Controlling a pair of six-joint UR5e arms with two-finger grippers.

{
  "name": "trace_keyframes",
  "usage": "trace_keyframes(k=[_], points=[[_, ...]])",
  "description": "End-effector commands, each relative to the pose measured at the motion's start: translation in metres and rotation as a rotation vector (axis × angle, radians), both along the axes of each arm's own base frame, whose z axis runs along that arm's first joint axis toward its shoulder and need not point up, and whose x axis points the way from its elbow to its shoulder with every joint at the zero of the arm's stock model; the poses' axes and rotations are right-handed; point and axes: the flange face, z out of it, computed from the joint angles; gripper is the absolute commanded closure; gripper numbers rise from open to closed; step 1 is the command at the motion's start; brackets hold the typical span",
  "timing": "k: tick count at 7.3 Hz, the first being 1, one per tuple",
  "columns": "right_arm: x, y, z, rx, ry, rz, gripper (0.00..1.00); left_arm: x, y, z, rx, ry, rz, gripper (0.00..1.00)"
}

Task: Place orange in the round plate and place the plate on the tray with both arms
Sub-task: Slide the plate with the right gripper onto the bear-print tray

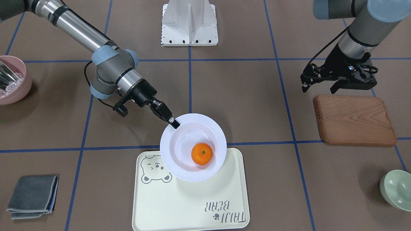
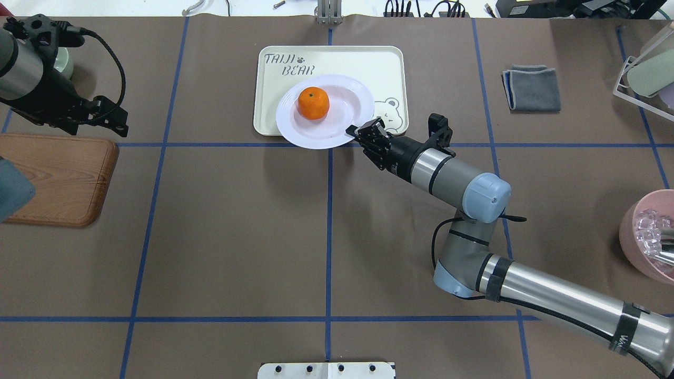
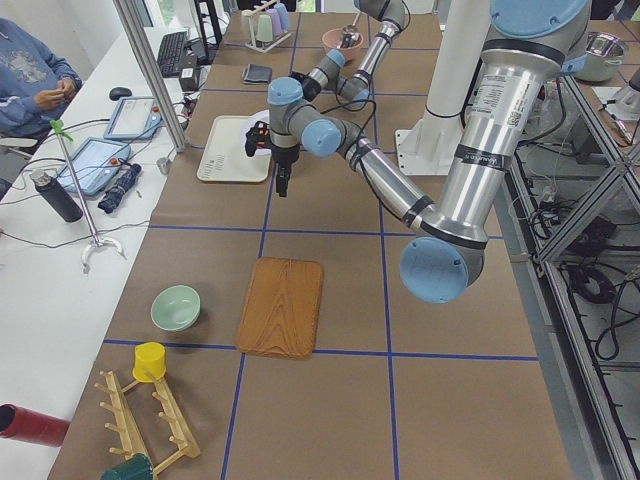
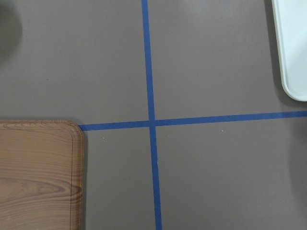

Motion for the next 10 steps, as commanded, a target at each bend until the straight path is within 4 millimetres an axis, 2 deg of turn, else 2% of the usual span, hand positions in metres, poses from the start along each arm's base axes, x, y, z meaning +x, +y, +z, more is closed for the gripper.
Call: trace_keyframes(k=[1,2,5,7,9,10], points=[[-0.012,-0.044,-0.028,-0.072,0.05,0.052,1.0,-0.002,0.0,-0.002,0.002,-0.001,-0.005,0.02],[-0.018,-0.052,-0.039,-0.097,0.072,0.063,1.0,-0.004,-0.001,-0.001,0.0,0.0,-0.007,0.02],[-0.036,-0.065,-0.019,-0.136,0.135,0.076,1.0,-0.007,-0.002,-0.001,0.0,0.0,-0.013,0.02],[-0.046,-0.07,-0.028,-0.145,0.149,0.076,1.0,-0.009,-0.003,-0.003,0.002,0.001,-0.016,0.02],[-0.046,-0.071,-0.027,-0.147,0.153,0.079,0.99,-0.012,-0.004,-0.005,0.005,0.003,-0.022,0.02],[-0.046,-0.071,-0.027,-0.147,0.153,0.079,0.45,-0.012,-0.004,-0.006,0.008,0.004,-0.022,0.02]])
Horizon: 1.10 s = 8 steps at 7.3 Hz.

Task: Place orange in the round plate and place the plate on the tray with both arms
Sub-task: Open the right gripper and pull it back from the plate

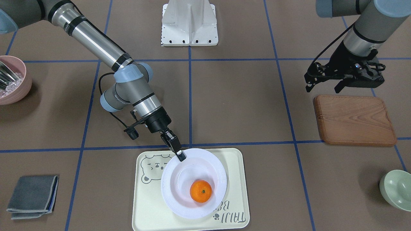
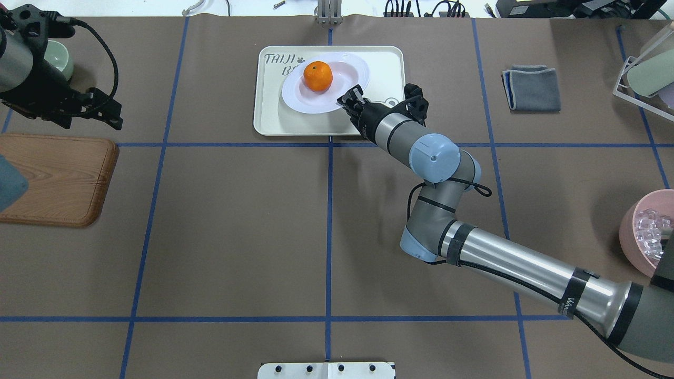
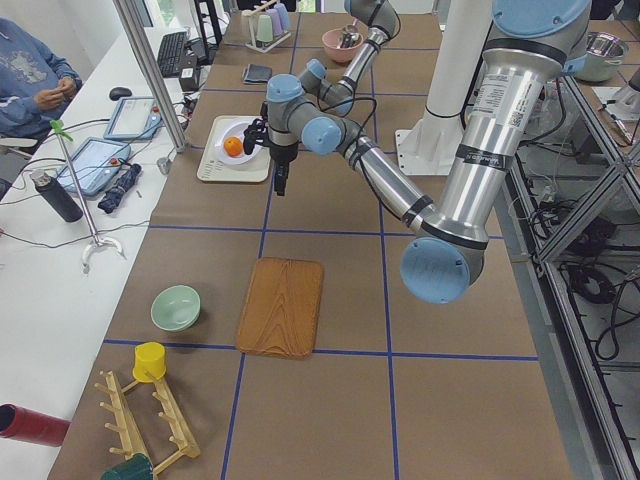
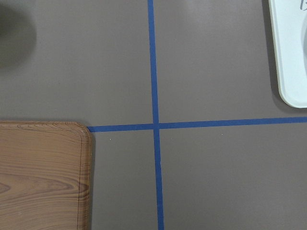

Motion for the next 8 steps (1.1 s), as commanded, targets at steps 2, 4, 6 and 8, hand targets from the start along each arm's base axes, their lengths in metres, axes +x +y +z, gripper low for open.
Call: trace_keyframes(k=[2,4,6,8], points=[[0.003,0.002,0.003,0.002,0.0,0.001,0.0,-0.001,-0.001,-0.003,0.003,0.002,-0.002,0.02],[0.017,0.038,0.012,0.025,-0.021,-0.031,0.0,0.0,-0.002,-0.003,0.002,0.001,-0.002,0.02],[0.041,0.083,0.017,0.055,-0.056,-0.072,0.0,-0.003,-0.003,-0.002,0.0,0.0,-0.007,0.02],[0.07,0.113,0.059,0.132,0.05,-0.116,0.0,-0.008,-0.006,0.001,0.003,-0.005,-0.014,0.02]])
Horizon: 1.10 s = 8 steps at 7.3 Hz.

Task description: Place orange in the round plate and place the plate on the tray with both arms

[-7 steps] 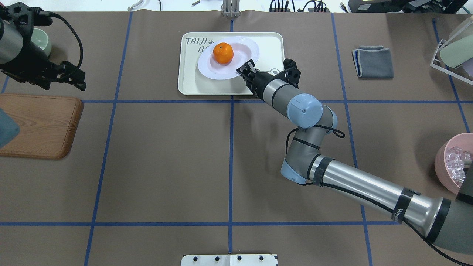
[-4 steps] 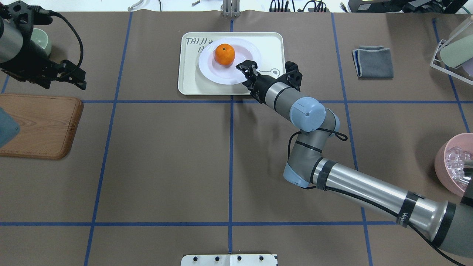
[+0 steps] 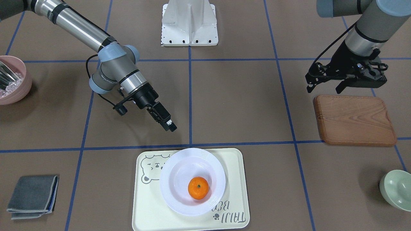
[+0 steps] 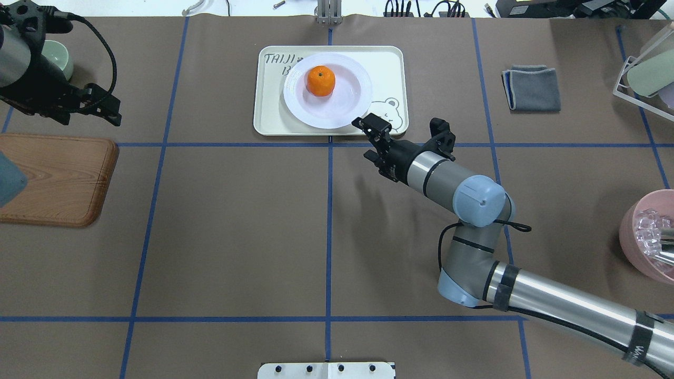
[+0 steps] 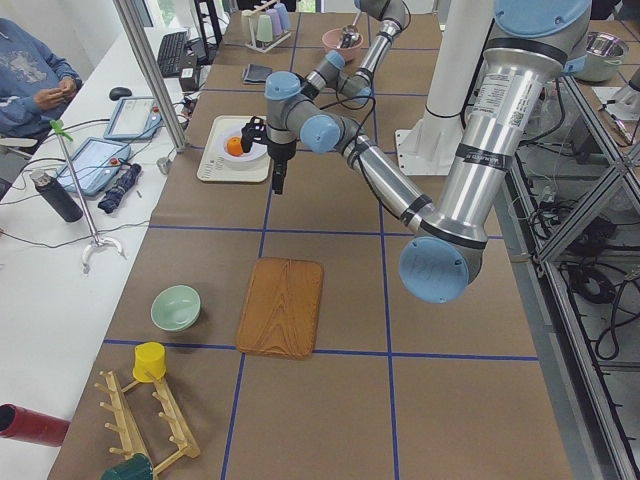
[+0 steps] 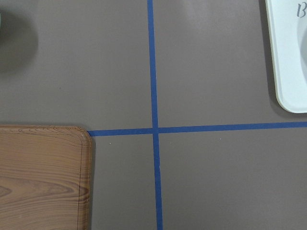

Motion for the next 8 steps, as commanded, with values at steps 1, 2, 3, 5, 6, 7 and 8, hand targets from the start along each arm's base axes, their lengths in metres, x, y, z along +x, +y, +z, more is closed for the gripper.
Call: trace_keyframes(k=[1,2,3,5,6,7,8], points=[[0.046,0.018,0.023,0.205,0.18,-0.042,0.0,-0.012,-0.005,0.007,0.048,-0.019,0.03,0.02],[0.07,-0.007,0.034,0.281,0.3,-0.055,0.0,-0.023,-0.01,0.01,0.063,-0.028,0.025,0.02],[0.1,-0.042,0.037,0.336,0.422,-0.096,0.0,-0.036,-0.009,0.022,0.076,-0.044,0.035,0.02],[0.185,-0.103,0.057,0.466,0.644,-0.223,0.0,-0.055,-0.009,0.037,0.105,-0.067,0.057,0.02],[0.231,-0.125,0.073,0.464,0.705,-0.294,0.0,-0.059,-0.01,0.037,0.116,-0.071,0.062,0.02],[0.277,-0.14,0.089,0.483,0.772,-0.355,0.0,-0.065,-0.006,0.046,0.123,-0.08,0.073,0.02],[0.32,-0.146,0.114,0.513,0.833,-0.415,0.0,-0.078,-0.006,0.055,0.156,-0.097,0.096,0.02]])
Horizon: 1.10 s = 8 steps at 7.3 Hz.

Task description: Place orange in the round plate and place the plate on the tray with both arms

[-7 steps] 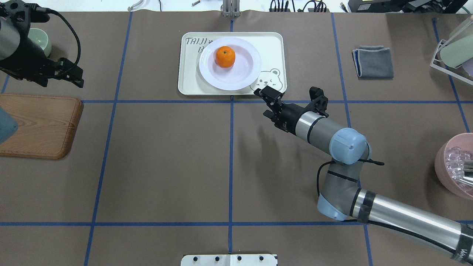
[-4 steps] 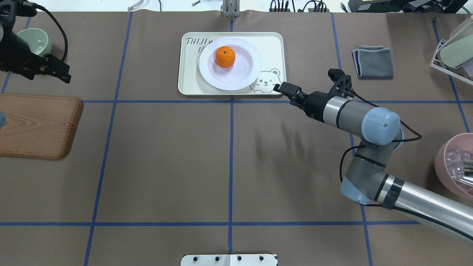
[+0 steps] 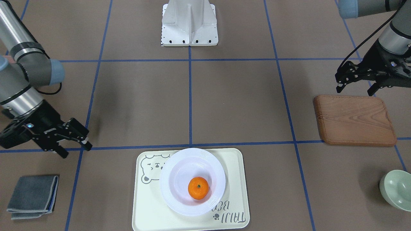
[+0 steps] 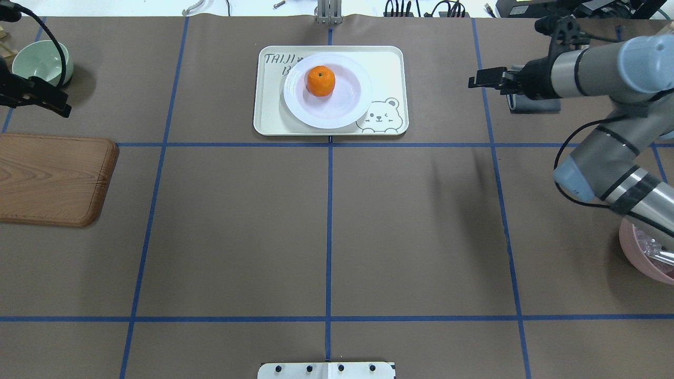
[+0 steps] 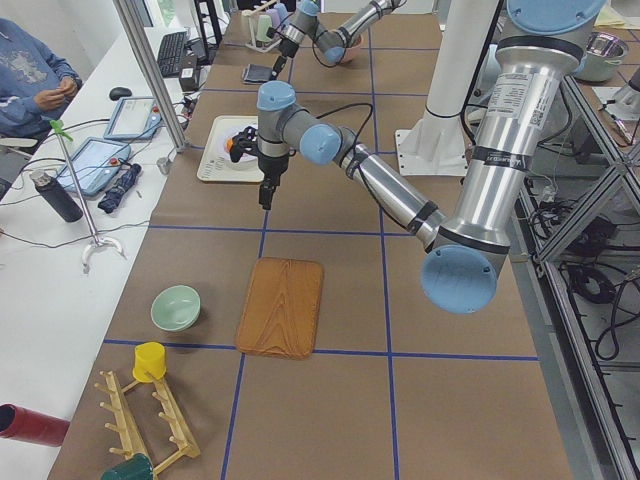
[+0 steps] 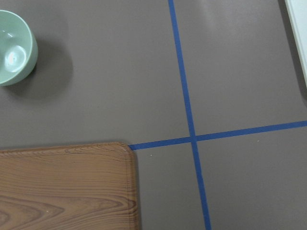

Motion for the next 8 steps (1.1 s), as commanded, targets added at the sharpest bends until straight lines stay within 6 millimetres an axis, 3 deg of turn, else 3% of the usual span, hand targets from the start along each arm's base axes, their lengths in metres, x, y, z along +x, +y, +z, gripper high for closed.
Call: trace_keyframes(k=[1,3,4,5,6,8], points=[[0.092,-0.013,0.049,0.01,0.137,-0.106,0.0,-0.024,0.004,0.025,0.035,-0.032,0.044,0.02],[0.166,-0.021,0.075,0.026,0.205,-0.199,0.0,-0.066,0.007,0.054,0.074,-0.071,0.073,0.02],[0.195,-0.016,0.092,0.02,0.234,-0.215,0.0,-0.087,0.01,0.07,0.084,-0.09,0.084,0.02],[0.216,-0.001,0.116,0.029,0.27,-0.248,0.0,-0.107,0.018,0.089,0.084,-0.102,0.099,0.02],[0.233,0.001,0.126,0.027,0.316,-0.292,0.0,-0.119,0.027,0.105,0.076,-0.071,0.13,0.02],[0.256,0.001,0.122,0.009,0.399,-0.385,0.0,-0.129,0.026,0.119,0.056,-0.069,0.13,0.02]])
